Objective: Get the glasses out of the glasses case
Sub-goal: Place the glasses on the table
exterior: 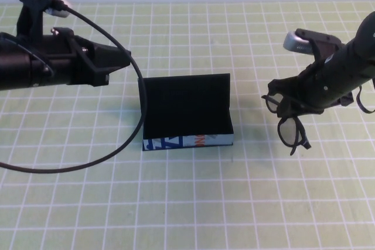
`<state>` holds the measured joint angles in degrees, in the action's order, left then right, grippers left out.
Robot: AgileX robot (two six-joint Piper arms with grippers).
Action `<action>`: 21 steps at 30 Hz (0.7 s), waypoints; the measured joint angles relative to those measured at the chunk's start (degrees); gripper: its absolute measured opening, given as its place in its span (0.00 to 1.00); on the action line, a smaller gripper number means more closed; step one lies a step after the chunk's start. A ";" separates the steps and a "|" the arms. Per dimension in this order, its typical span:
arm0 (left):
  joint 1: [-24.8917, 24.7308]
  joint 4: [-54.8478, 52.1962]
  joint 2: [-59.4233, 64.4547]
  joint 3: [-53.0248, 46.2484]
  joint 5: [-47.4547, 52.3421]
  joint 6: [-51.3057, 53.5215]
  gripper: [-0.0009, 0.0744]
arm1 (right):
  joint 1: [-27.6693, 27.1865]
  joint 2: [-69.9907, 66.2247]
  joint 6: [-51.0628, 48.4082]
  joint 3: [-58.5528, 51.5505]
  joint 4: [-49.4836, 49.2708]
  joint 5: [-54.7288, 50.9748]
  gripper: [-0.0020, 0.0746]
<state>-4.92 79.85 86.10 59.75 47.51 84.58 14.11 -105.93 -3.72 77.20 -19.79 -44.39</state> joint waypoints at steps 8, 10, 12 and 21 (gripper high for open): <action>0.00 -2.26 0.00 0.00 0.34 -0.38 0.01 | 0.00 -3.42 0.10 -0.33 -0.39 0.62 0.23; 0.00 -2.53 0.00 0.00 0.43 -0.38 0.01 | 0.00 -3.55 0.10 -0.33 -0.28 0.62 0.31; 0.00 -2.66 0.00 0.00 0.43 -0.38 0.01 | 0.00 -3.55 0.10 -0.33 -0.28 0.62 0.36; 0.00 -2.07 0.00 0.00 -0.09 -0.38 0.01 | 0.00 -0.85 0.33 -0.44 3.26 -2.60 0.39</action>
<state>-4.92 77.78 86.10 59.75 47.41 84.20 14.11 -106.78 -3.39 76.76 -16.53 -46.99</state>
